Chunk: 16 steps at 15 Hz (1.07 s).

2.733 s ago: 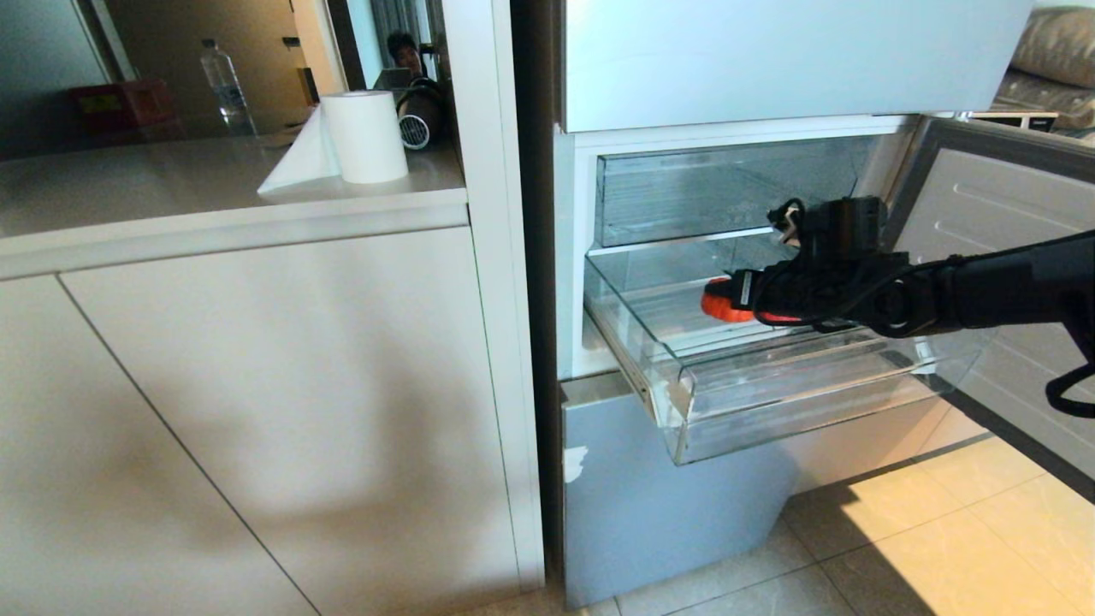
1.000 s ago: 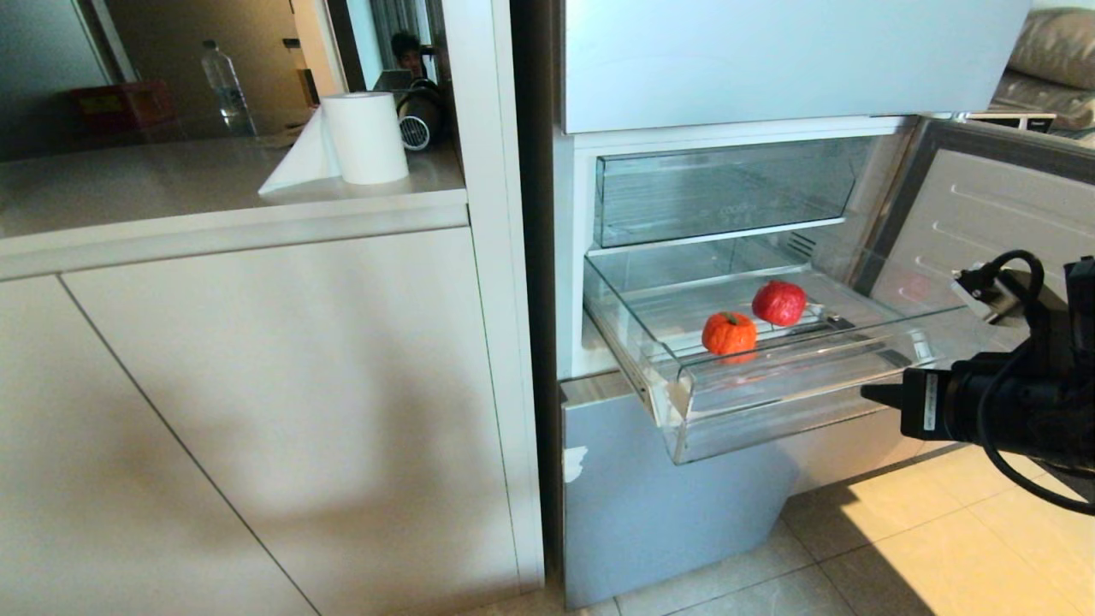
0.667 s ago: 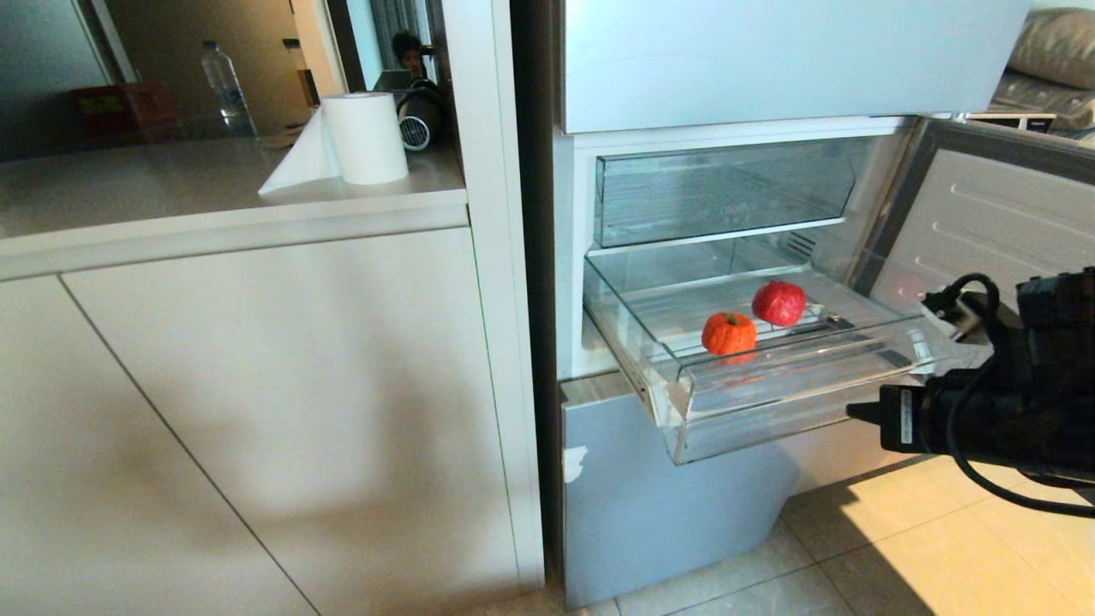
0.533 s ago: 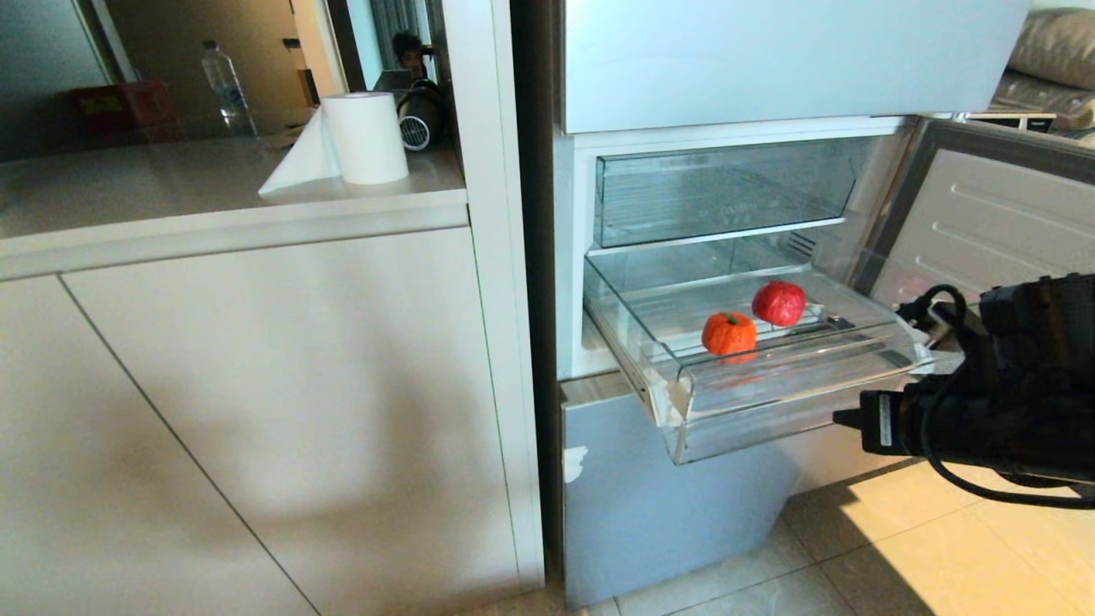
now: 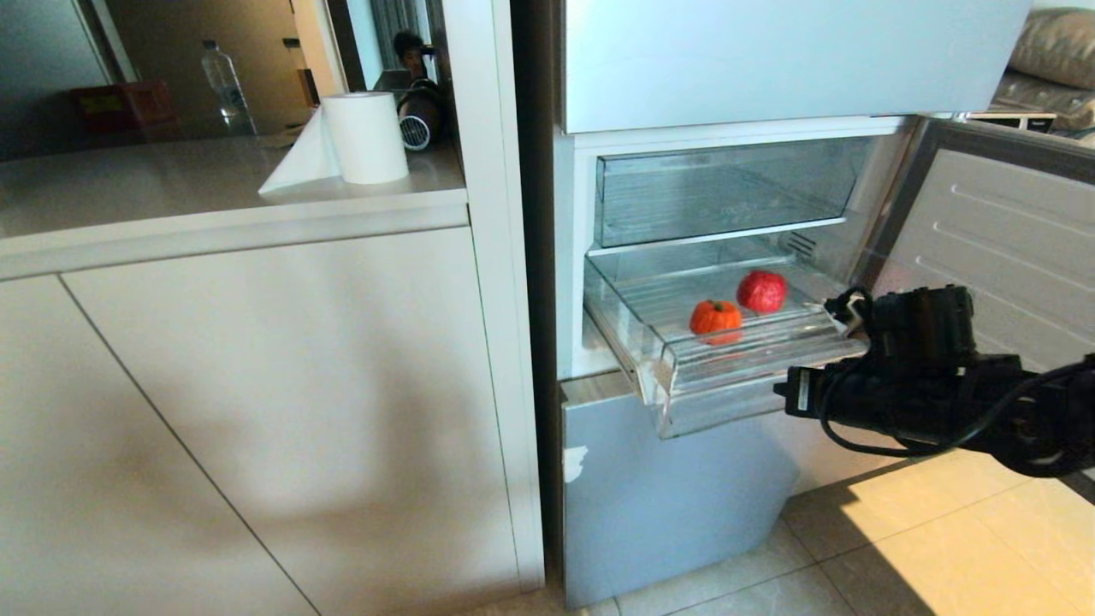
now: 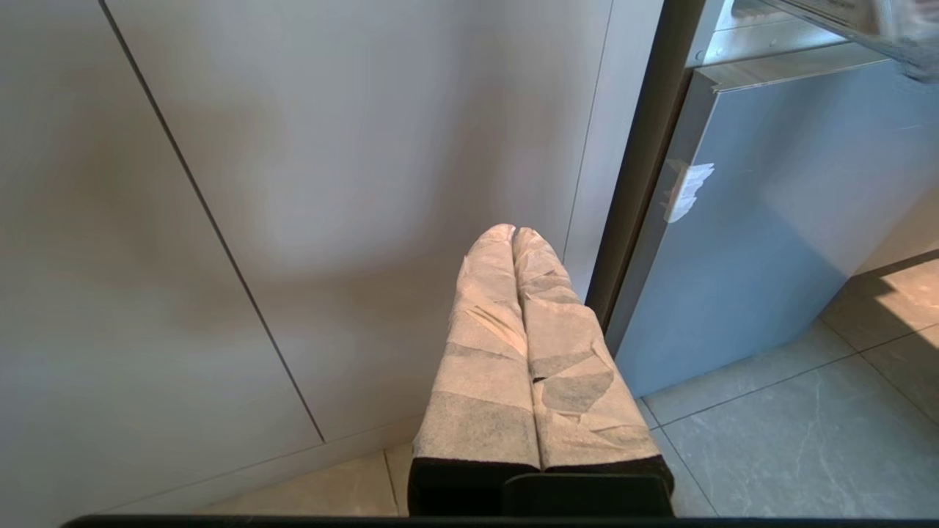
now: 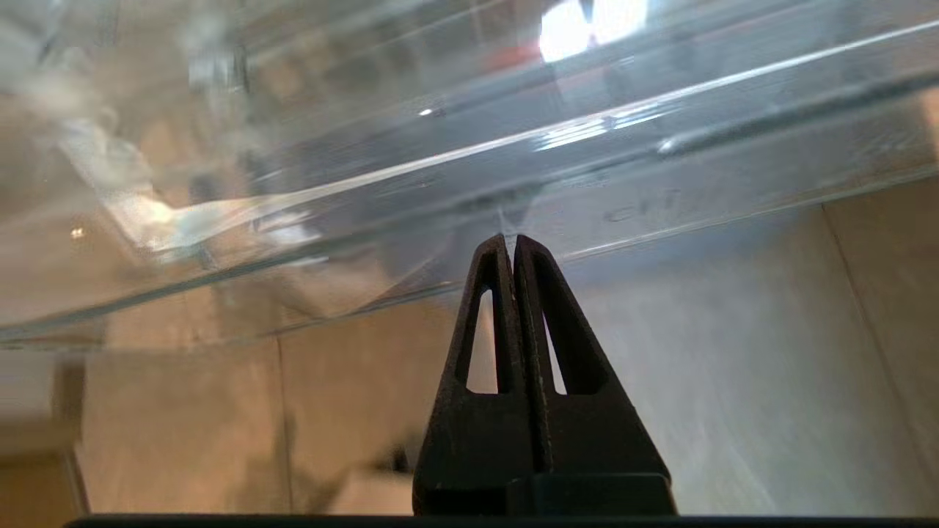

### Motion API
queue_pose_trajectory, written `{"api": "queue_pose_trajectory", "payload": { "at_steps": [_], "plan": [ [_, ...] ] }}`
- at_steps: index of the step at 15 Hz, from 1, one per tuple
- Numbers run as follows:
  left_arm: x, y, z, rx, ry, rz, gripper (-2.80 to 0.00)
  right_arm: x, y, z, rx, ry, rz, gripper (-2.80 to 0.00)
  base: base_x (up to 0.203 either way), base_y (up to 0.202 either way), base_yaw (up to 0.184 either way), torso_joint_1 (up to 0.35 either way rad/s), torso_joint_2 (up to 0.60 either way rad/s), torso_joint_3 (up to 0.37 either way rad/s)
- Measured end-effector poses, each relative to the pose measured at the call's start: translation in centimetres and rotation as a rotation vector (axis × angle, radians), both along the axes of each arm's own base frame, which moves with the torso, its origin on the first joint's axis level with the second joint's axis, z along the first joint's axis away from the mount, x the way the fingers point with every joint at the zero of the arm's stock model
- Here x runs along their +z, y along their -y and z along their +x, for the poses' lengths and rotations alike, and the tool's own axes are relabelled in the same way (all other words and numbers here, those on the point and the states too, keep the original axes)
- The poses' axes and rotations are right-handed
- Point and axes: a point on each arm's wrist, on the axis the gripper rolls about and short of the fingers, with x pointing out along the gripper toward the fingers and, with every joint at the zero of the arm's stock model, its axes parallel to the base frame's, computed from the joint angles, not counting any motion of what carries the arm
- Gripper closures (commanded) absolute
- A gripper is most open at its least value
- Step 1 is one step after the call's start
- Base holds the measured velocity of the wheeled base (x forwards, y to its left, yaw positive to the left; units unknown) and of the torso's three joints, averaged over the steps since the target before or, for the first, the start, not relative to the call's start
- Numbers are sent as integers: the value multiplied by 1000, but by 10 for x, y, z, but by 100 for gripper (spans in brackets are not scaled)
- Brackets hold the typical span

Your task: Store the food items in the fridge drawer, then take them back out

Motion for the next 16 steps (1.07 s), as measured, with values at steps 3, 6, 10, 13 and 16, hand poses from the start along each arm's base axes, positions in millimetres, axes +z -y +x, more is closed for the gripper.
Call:
{"api": "queue_pose_trajectory", "payload": {
  "at_steps": [3, 6, 10, 13, 16],
  "plan": [
    [0, 0, 0, 0, 0, 0, 0, -10, -8, 42, -21, 88, 53, 0, 0, 0, 0, 0, 0, 0],
    [0, 0, 0, 0, 0, 0, 0, -21, -17, 86, -58, 227, 153, 0, 0, 0, 0, 0, 0, 0],
    [0, 0, 0, 0, 0, 0, 0, -25, -23, 105, -113, 389, 324, 0, 0, 0, 0, 0, 0, 0],
    [0, 0, 0, 0, 0, 0, 0, -27, -21, 87, -117, 354, 341, 0, 0, 0, 0, 0, 0, 0],
    [0, 0, 0, 0, 0, 0, 0, -23, -16, 57, -114, 319, 325, 0, 0, 0, 0, 0, 0, 0]
  ]
}}
